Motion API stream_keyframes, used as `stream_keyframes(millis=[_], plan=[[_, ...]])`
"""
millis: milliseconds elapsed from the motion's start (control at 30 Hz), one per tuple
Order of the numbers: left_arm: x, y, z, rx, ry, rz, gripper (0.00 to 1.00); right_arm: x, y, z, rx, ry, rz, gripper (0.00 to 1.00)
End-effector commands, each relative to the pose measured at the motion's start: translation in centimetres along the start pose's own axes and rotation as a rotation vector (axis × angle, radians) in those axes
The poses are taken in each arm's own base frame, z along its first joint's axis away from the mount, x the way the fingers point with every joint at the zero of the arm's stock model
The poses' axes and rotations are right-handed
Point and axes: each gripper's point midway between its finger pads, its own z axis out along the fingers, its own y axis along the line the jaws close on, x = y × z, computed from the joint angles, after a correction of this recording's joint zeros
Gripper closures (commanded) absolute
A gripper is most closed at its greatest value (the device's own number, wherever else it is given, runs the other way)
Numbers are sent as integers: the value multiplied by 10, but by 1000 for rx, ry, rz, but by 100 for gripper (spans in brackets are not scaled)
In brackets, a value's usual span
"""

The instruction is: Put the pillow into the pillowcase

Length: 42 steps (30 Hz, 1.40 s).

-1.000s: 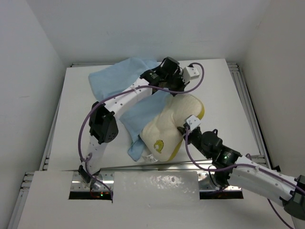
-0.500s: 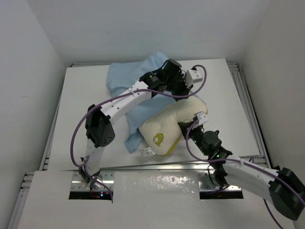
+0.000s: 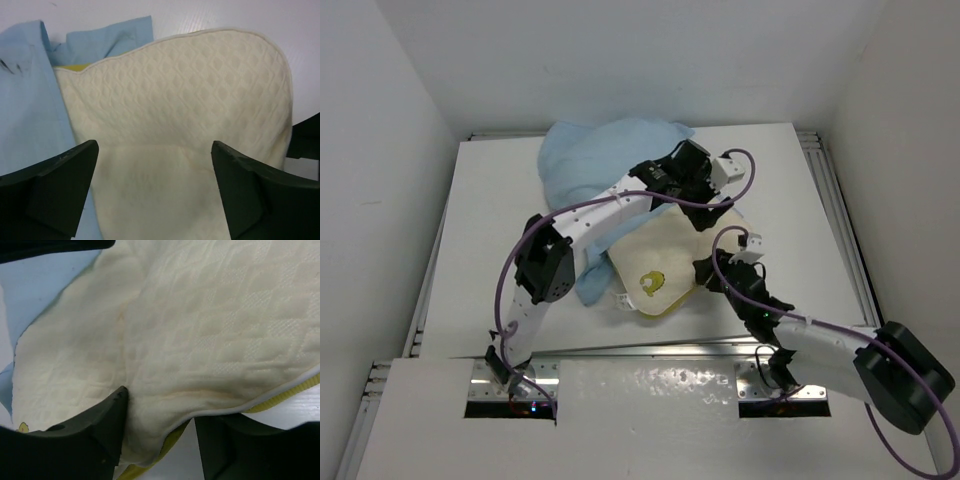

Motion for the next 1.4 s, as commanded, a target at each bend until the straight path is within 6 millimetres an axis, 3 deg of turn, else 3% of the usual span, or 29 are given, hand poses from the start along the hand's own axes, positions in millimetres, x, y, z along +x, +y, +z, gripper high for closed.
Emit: stream_keyframes(millis=[0,67,100,133,167,200,267,300,333,367,400,467,500,533,567,600,667,700,733,800,833,867,900,933,967,1000,1033,1200,1367], plan=[[-37,4,-35,-58,-91,24,1,-1,10,5,45,75,49,43],[-38,11,-50,-104,-85,-2,0,-5,20,6,38,113,14,28],[-43,18,-69,-137,-99,-20,0,6,9,0,85,185,-48,25],[-40,24,-78,-161,-93,-40,0,5,5,-4,112,205,-72,21],[-34,34,-89,-202,-79,-90,0,-8,10,-5,130,198,-83,12],[-25,50,-111,-245,-80,-143,0,-3,-15,-17,243,247,-146,6],[-6,66,-133,-271,-73,-276,0,-24,-20,-28,312,228,-186,1],[21,83,-153,-307,-55,-356,0,-25,-34,-40,367,271,-252,1],[38,89,-160,-323,-40,-406,0,-44,-28,-44,375,237,-262,1],[44,100,-187,-374,-73,-425,0,-51,-28,-48,386,234,-281,1],[79,97,-183,-390,-3,-447,0,-55,-31,-54,401,258,-332,1],[123,96,-196,-468,74,-453,2,-72,-19,-55,381,264,-376,1],[133,92,-199,-469,90,-444,4,-77,-14,-54,369,276,-407,1],[142,88,-204,-468,97,-450,11,-88,-4,-47,358,279,-416,3],[162,81,-198,-453,143,-467,16,-92,-1,-43,355,291,-430,8],[169,76,-196,-434,152,-487,23,-102,12,-37,319,293,-428,32],[195,78,-191,-443,200,-549,44,-107,5,-14,341,329,-405,55],[199,76,-187,-417,204,-594,46,-121,11,-4,332,316,-374,63],[210,75,-186,-411,236,-631,45,-127,7,5,341,319,-347,59],[235,84,-181,-404,301,-719,40,-145,0,36,320,315,-242,41],[252,92,-182,-416,329,-763,38,-157,-15,46,336,303,-191,40],[259,94,-182,-423,339,-779,37,-162,-12,58,300,305,-159,38],[266,96,-183,-435,352,-772,36,-152,-24,75,322,351,-148,37],[278,93,-180,-428,381,-765,34,-167,-28,86,326,330,-131,37],[284,90,-178,-422,399,-760,33,-166,-30,96,319,345,-127,37],[288,83,-174,-384,403,-759,32,-150,-42,113,336,402,-122,37],[298,73,-169,-352,426,-765,29,-157,-44,124,330,400,-123,35],[326,44,-158,-266,456,-746,16,-121,-65,175,330,526,-145,25],[327,39,-145,-218,459,-723,13,-108,-82,207,352,503,-123,22]])
